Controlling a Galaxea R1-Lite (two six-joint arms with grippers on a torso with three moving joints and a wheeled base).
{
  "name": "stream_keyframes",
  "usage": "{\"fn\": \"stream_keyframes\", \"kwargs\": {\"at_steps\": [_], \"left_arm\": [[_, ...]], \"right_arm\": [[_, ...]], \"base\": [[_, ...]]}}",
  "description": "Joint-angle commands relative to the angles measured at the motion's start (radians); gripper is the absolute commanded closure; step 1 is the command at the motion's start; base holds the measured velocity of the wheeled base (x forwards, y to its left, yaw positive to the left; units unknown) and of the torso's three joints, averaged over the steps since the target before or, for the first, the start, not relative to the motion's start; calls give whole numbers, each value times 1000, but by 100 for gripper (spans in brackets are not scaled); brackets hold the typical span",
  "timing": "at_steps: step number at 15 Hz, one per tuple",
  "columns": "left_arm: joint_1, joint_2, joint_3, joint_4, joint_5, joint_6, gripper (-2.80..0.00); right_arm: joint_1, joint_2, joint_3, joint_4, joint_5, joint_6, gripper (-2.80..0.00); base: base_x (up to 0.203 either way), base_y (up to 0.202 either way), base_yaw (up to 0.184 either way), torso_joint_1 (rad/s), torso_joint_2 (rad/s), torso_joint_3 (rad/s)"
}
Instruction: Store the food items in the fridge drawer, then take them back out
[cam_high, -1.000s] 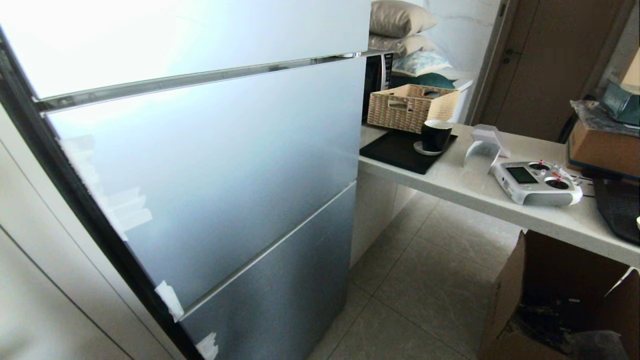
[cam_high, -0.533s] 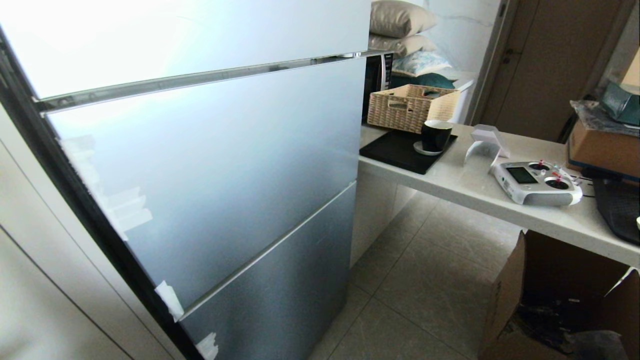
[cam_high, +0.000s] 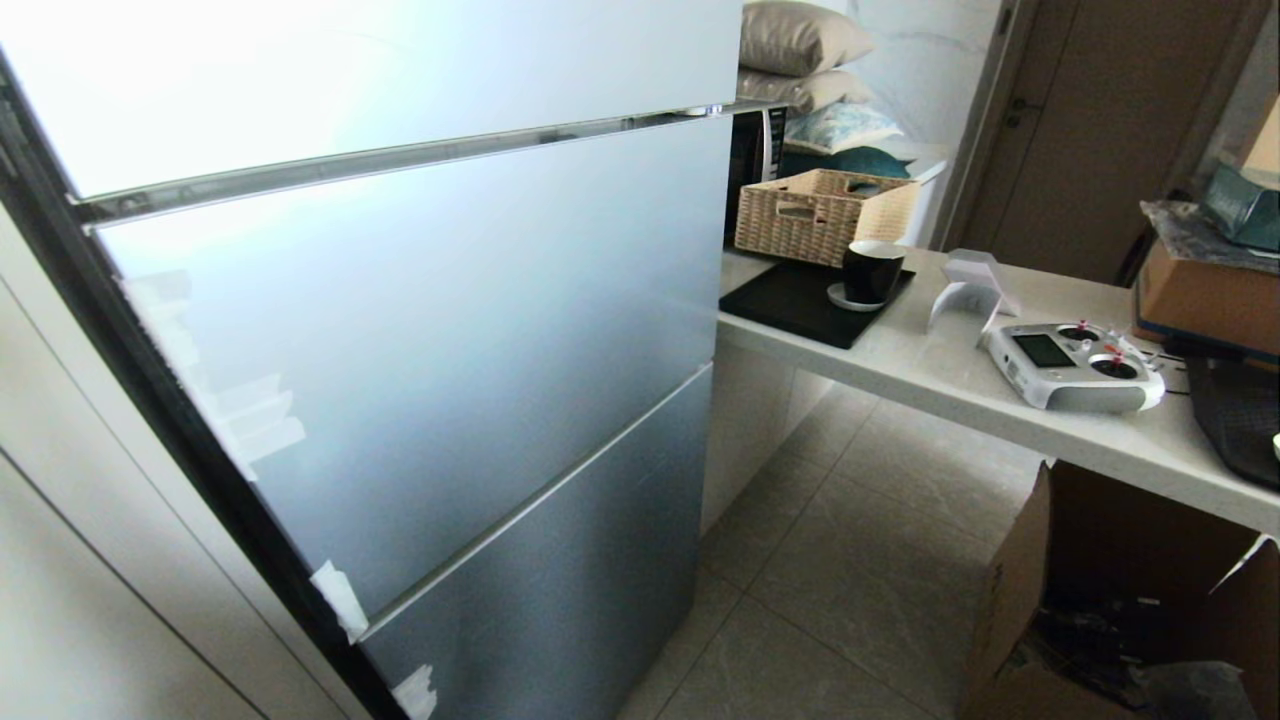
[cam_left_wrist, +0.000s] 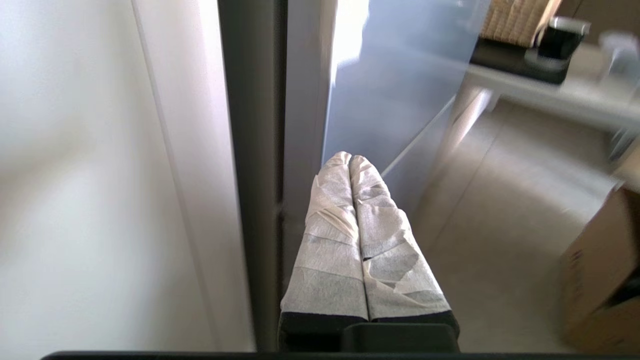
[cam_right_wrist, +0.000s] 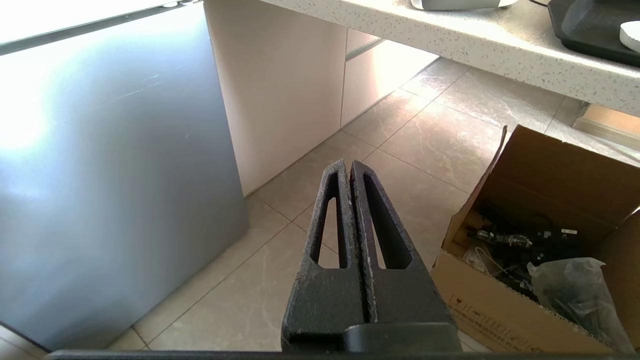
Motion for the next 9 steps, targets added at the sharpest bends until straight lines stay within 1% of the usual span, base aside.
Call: {"fn": "stream_keyframes", "kwargs": {"at_steps": [1, 2, 4, 6, 7, 8, 9], "left_arm": [[1, 300, -65, -116, 18, -42, 0], [1, 394, -80, -191, 30, -62, 0], [1, 582, -102, -377, 49, -92, 0], [2, 723, -113, -560, 66, -112, 0], [2, 775, -118, -652, 92, -122, 0], [3, 810, -124, -708, 120, -127, 0], [3, 838, -131, -742, 137, -129, 0]], "right_arm": [[0, 3, 0, 0, 0, 0, 0], [0, 2, 0, 0, 0, 0, 0], [0, 3, 0, 0, 0, 0, 0], [0, 3, 0, 0, 0, 0, 0], [0, 3, 0, 0, 0, 0, 0], [0, 3, 0, 0, 0, 0, 0], [0, 2, 0, 0, 0, 0, 0]], "base": [[0, 0, 0, 0, 0, 0], [0, 0, 0, 0, 0, 0], [0, 0, 0, 0, 0, 0], [0, 0, 0, 0, 0, 0], [0, 0, 0, 0, 0, 0], [0, 0, 0, 0, 0, 0], [0, 0, 0, 0, 0, 0]]}}
